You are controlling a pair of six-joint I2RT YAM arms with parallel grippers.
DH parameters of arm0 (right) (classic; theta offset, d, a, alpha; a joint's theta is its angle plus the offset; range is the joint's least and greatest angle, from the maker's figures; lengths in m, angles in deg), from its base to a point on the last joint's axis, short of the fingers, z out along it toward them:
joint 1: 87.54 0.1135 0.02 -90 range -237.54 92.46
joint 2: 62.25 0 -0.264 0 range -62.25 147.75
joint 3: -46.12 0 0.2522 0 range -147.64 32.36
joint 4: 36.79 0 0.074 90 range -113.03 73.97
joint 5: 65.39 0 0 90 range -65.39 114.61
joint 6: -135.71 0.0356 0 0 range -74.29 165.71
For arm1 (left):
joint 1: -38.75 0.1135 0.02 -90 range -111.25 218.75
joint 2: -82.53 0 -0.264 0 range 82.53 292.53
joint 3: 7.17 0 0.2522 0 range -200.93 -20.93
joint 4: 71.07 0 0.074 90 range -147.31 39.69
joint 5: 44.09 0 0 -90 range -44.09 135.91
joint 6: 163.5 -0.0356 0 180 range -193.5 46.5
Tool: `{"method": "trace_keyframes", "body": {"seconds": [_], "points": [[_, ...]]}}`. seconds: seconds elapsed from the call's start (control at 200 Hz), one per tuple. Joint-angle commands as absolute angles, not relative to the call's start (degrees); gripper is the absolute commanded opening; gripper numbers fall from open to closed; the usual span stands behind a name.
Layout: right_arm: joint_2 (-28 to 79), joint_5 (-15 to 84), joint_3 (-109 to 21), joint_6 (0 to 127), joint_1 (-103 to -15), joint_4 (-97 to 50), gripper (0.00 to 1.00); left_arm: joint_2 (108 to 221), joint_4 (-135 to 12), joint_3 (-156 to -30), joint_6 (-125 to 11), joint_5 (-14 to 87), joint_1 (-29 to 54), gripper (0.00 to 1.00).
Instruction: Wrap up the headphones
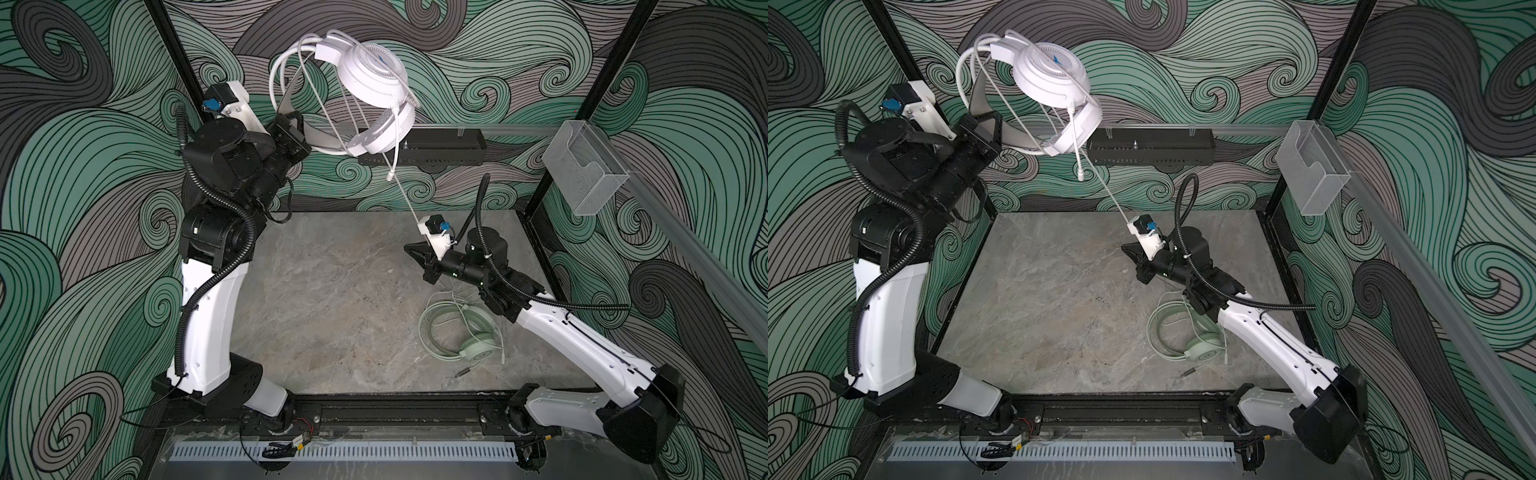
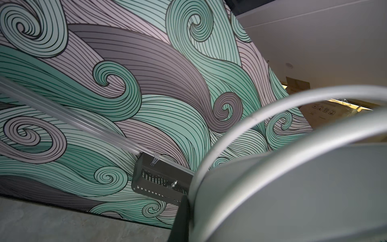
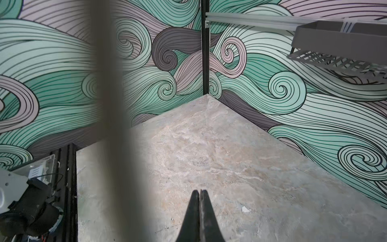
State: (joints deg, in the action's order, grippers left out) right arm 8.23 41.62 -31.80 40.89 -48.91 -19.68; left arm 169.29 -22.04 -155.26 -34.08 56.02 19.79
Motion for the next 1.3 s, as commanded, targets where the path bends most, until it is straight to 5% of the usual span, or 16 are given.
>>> {"method": "trace_keyframes", "body": {"seconds": [0.0, 0.585, 1.296], "points": [[7.6, 35.7, -30.0, 38.6, -46.8, -14.5, 0.00, 167.6, -28.9, -153.8, -25.6, 58.1, 21.4, 0.00], [12.4, 26.9, -34.1, 25.4, -29.8, -4.2, 0.00, 168.0, -32.9, -137.1, -15.0, 58.6, 23.6, 0.00], [15.0, 27.7, -31.0, 24.9, -28.1, -4.4, 0.00, 167.1, -38.0, -132.1, -9.9, 53.2, 24.5, 0.00]]}}
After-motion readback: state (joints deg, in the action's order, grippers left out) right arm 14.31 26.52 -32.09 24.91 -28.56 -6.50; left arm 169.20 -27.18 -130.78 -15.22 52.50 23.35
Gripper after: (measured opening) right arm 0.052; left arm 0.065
